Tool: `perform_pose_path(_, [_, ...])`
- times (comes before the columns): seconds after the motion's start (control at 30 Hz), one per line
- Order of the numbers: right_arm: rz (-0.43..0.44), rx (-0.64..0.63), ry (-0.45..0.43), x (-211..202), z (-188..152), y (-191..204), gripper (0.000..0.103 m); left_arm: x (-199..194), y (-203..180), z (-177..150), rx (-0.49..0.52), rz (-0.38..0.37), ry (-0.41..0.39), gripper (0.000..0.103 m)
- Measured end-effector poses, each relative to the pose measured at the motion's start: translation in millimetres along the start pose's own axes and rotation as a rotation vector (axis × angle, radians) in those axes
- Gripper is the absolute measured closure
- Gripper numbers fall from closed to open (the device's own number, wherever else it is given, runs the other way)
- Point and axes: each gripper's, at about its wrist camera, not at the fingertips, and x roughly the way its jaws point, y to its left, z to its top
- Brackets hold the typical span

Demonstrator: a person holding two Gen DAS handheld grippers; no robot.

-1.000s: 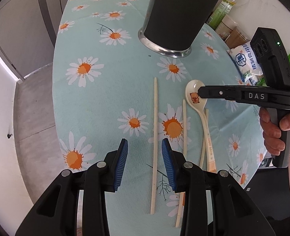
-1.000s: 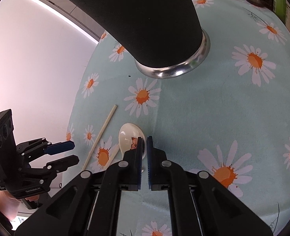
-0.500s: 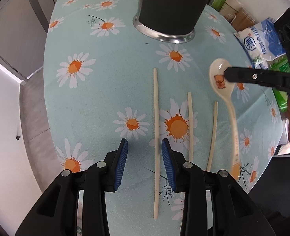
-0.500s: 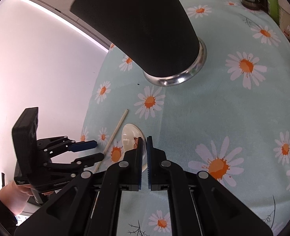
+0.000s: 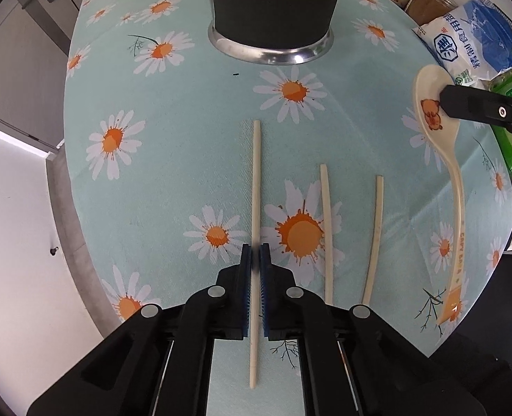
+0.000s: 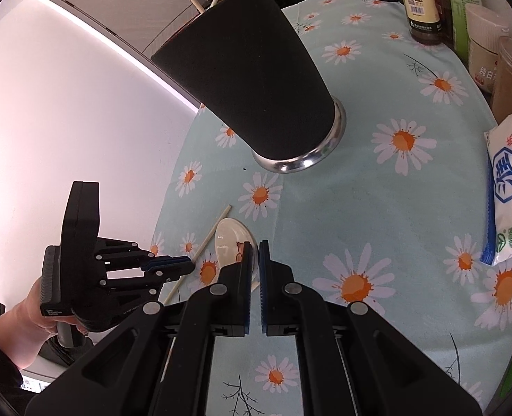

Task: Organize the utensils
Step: 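Lift the chopstick and spoon and carry them toward the black holder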

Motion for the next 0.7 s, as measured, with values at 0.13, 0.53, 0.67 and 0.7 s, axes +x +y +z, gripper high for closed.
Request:
perform_pose_path(0.13, [-0.009,-0.003,-0.002,-2.5,0.4,0.3,0.098,-0.8,0.6,1.2,-0.015,-0.013,0.003,0.099])
perform_pose_path(0.53, [-0.049,-0.031,-0.020,-3.7,7.1,21.8,0.098,-12.6,20.8,-5.8,-0.058,-0.076,-0.056,0.099])
perform_pose_path(0.67, [-0.075,-0.055,-0.041,-9.4,10.9,34.5,0.098,-25.4,33.2,-10.0,-0.074,-0.097,-0.101,0.099])
perform_pose_path(0.7, [-0.077,-0.059,-0.042,-9.9,12.1,37.3,0.098,-29.1,36.1,-10.4,-0.078,-0.101,-0.112,0.099])
